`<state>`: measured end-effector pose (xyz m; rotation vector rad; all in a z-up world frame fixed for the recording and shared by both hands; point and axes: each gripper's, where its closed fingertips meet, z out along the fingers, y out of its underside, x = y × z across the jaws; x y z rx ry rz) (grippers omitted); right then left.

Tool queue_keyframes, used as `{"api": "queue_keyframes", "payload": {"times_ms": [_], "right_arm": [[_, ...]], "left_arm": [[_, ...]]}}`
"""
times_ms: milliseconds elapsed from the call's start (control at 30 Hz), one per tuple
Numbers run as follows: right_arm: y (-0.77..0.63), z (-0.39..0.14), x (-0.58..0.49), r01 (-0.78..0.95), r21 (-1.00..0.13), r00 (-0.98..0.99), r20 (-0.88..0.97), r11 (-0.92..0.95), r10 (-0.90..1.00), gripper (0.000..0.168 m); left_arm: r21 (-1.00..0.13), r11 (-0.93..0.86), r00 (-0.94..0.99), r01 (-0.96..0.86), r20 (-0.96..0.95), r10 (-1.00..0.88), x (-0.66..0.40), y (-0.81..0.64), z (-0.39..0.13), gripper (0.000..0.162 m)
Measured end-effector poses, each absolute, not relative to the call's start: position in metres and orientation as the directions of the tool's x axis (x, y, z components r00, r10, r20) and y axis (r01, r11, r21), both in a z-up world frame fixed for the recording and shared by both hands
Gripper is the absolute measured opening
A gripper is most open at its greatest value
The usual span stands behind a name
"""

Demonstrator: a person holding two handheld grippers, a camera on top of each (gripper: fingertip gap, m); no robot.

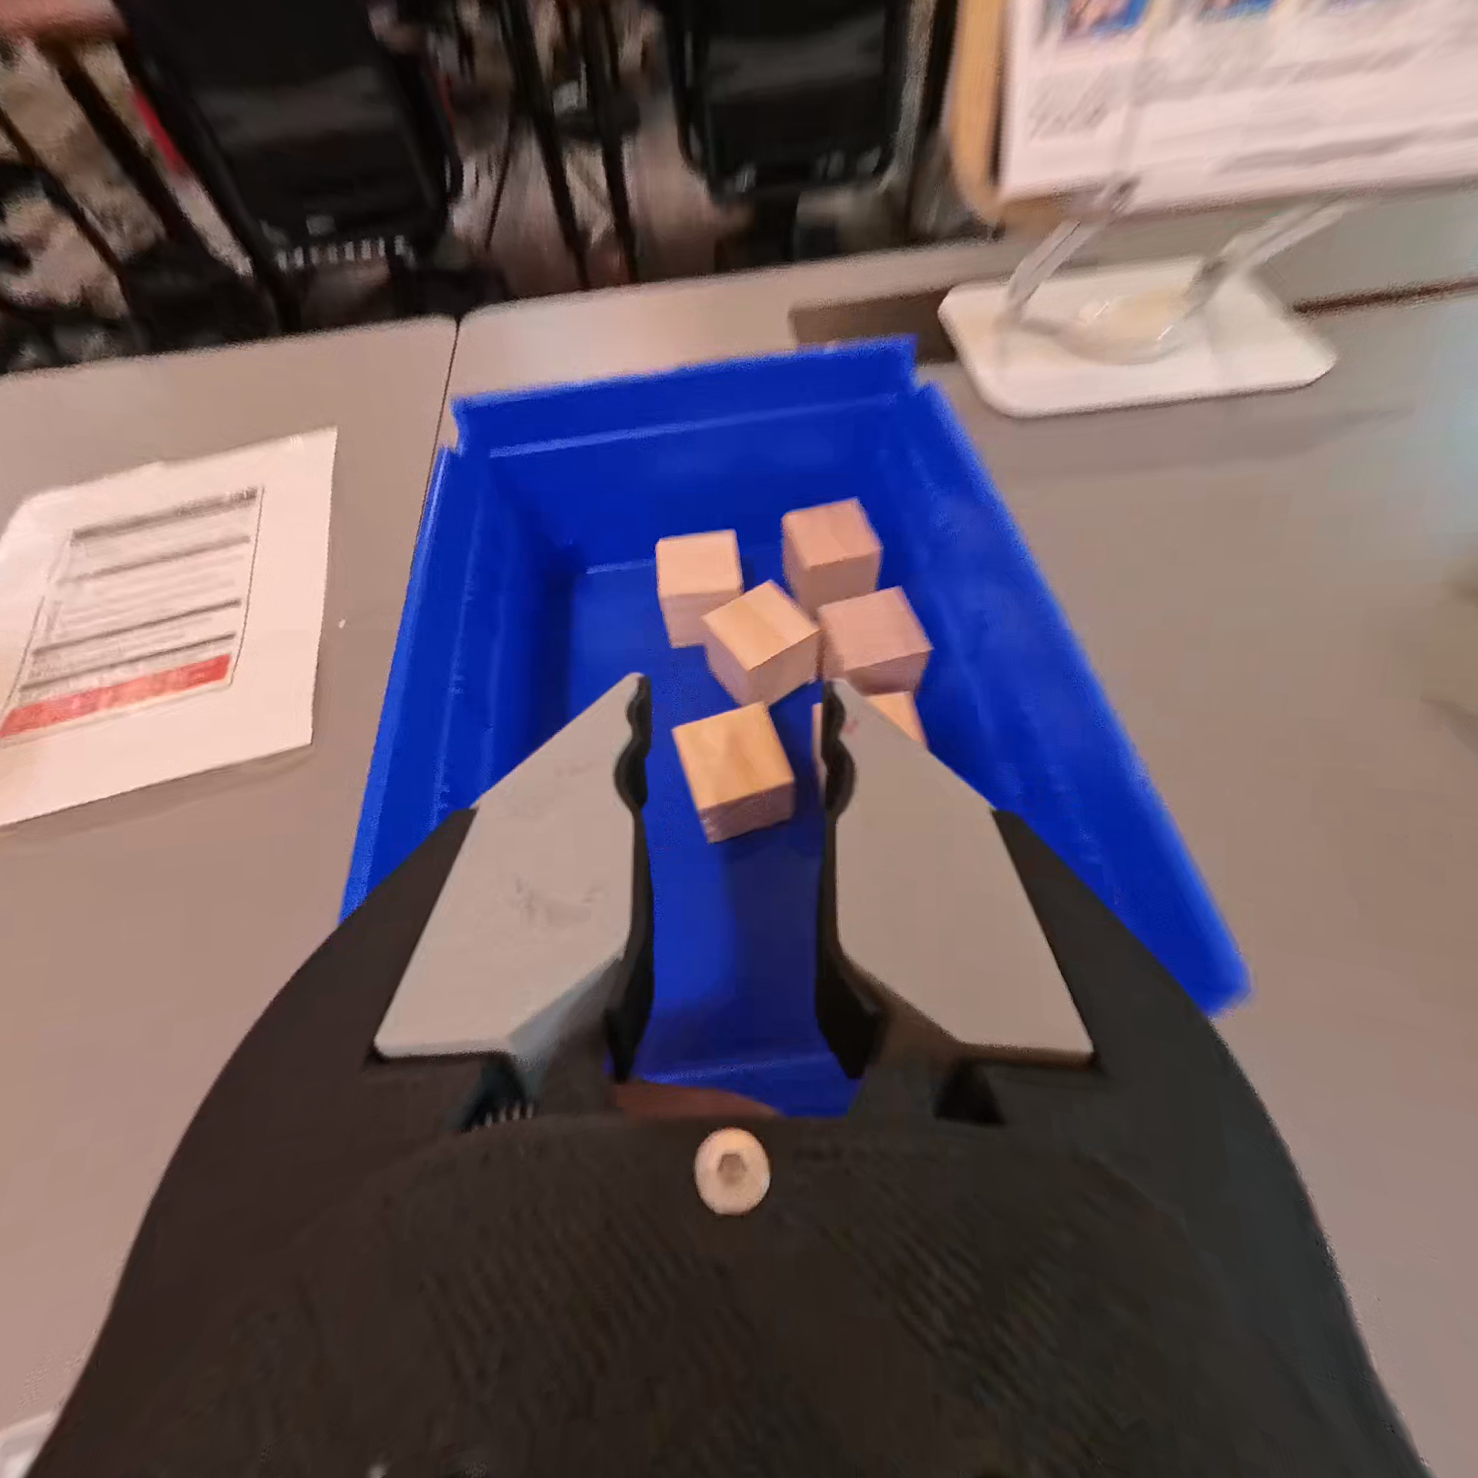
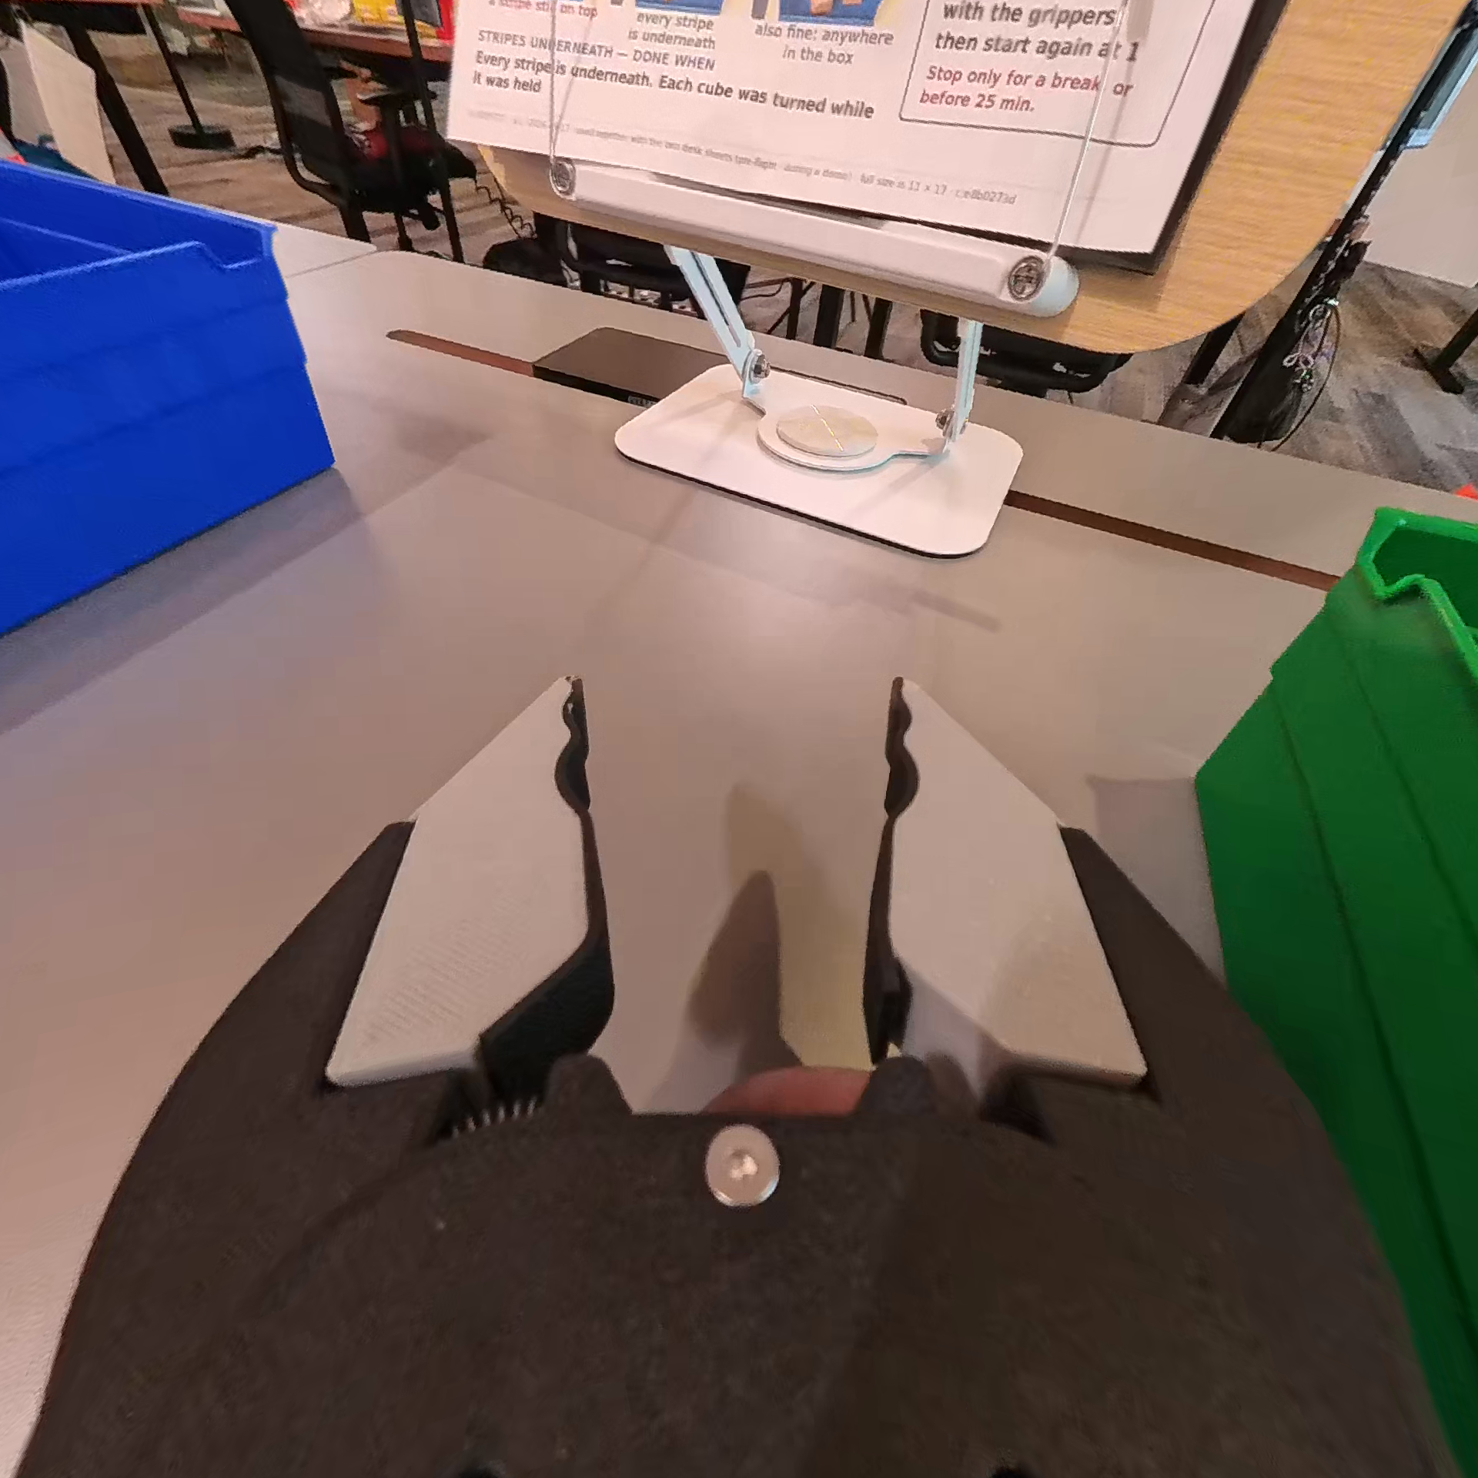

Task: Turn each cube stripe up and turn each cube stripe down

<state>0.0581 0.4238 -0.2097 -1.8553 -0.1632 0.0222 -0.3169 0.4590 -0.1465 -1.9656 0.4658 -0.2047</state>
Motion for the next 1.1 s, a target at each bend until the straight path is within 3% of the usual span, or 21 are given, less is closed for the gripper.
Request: {"api": "queue_keyframes", "payload": {"times_ms": [133, 233, 533, 633, 1100], "right_arm": [[0.424, -0.212, 0.056, 0.114, -0.953, 0.988, 0.080, -0.282, 0.131, 0.073], [0.424, -0.212, 0.053, 0.119, -0.952, 0.987, 0.081, -0.284, 0.141, 0.073], [0.421, -0.206, 0.045, 0.149, -0.954, 0.981, 0.110, -0.258, 0.162, 0.072], [0.419, -0.204, 0.046, 0.140, -0.958, 0.982, 0.102, -0.252, 0.159, 0.072], [0.419, -0.204, 0.043, 0.139, -0.958, 0.981, 0.098, -0.252, 0.168, 0.072]], "left_arm": [[-0.754, -0.587, 0.935, -0.296, -0.103, -0.338, -0.333, 0.500, -0.198, 0.052], [-0.670, -0.707, 0.952, -0.225, 0.002, -0.305, -0.327, 0.507, -0.225, 0.052], [-0.658, -0.713, 0.960, -0.242, -0.056, -0.274, -0.317, 0.517, -0.239, 0.055], [-0.637, -0.730, 0.957, -0.247, -0.043, -0.286, -0.310, 0.514, -0.242, 0.064], [-0.629, -0.718, 0.950, -0.297, -0.116, -0.291, -0.320, 0.515, -0.235, 0.057]]}}
